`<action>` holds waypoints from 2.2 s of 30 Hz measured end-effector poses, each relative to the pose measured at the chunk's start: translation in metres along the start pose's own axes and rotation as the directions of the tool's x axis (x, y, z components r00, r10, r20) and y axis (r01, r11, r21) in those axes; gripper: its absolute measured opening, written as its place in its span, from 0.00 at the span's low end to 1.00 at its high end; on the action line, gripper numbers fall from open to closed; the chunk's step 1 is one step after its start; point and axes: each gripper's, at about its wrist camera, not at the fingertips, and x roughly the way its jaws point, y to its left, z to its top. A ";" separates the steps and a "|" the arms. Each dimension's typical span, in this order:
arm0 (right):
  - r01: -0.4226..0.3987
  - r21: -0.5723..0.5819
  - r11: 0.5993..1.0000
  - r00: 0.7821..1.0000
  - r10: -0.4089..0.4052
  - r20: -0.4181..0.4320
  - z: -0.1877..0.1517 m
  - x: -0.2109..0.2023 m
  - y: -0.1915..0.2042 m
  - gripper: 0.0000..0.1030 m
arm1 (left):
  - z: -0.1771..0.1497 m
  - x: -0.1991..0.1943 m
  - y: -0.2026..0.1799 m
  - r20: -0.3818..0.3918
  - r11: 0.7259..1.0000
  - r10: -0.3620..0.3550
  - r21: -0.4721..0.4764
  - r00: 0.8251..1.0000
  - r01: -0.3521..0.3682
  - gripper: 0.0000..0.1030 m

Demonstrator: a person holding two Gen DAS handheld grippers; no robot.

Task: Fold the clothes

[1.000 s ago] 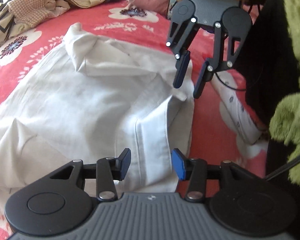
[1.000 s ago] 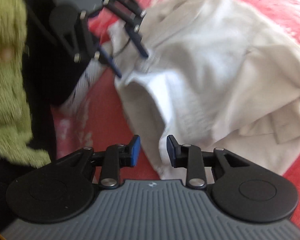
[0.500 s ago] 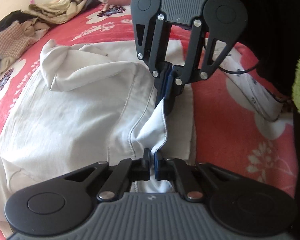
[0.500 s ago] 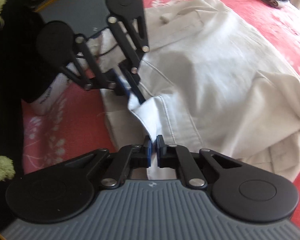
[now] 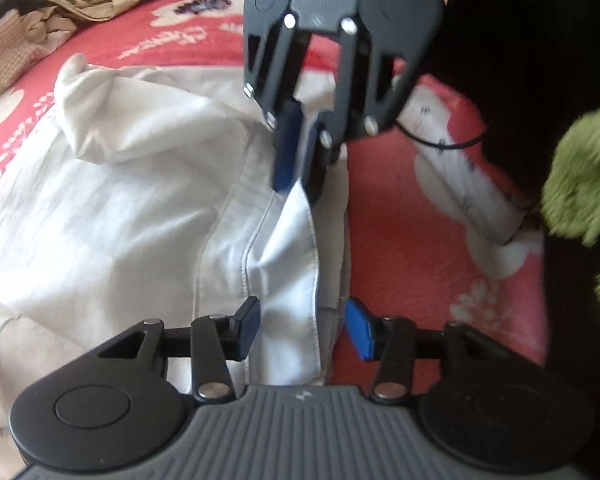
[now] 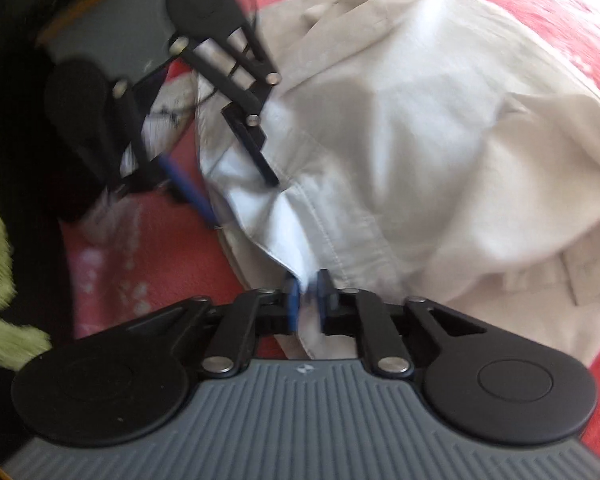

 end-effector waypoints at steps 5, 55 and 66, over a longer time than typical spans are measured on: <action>-0.168 0.150 0.974 0.983 0.153 0.105 0.013 -0.047 -0.042 0.29 | -0.003 -0.028 0.028 0.040 0.987 -0.047 -0.149 0.998 0.053 0.48; -0.713 0.701 0.024 0.701 0.058 0.711 -0.085 -0.022 -0.241 0.16 | 0.143 0.044 0.092 0.345 0.944 0.025 -0.318 0.938 0.092 0.21; -0.650 0.754 0.096 0.751 -0.072 0.657 -0.124 -0.055 -0.235 0.53 | 0.122 0.032 0.114 0.395 0.912 0.007 -0.380 0.919 0.157 0.53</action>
